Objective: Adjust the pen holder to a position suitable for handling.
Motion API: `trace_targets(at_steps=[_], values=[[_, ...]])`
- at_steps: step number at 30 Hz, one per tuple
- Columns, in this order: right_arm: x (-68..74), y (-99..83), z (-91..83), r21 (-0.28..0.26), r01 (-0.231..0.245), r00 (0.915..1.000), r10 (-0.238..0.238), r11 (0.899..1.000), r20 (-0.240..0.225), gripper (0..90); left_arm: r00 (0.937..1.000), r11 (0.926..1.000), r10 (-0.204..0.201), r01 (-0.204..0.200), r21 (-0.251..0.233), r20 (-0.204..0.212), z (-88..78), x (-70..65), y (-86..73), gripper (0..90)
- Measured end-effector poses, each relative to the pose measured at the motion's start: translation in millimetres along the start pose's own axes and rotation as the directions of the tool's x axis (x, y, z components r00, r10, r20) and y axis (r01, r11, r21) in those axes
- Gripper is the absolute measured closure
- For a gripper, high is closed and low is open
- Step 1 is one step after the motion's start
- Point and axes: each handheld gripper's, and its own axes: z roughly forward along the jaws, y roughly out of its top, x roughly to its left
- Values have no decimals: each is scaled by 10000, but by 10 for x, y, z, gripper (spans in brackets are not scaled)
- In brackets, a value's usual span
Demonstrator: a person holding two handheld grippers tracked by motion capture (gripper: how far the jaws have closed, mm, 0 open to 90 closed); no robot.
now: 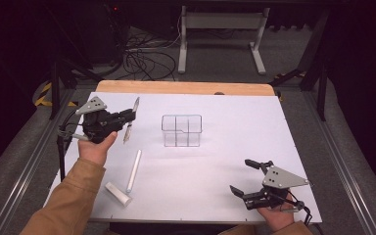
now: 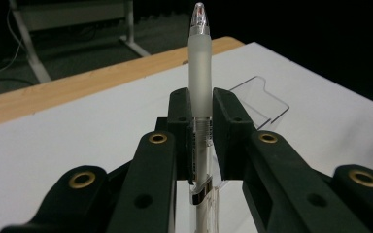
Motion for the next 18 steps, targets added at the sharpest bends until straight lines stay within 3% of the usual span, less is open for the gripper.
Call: trace_targets(at_steps=[4,13,18], values=[[3,0,2,5,-12,10000,12,10000,-10,75,9994,9982,257,-245,-541,229,-3,-14,17,794],[4,0,2,0,-9,10000,9,10000,-40,75,9958,9901,692,-611,-1265,602,53,-52,62,793],[5,-1,4,16,-2,10000,2,10000,-85,75,9936,9861,709,-566,-1560,880,101,-59,68,793]])
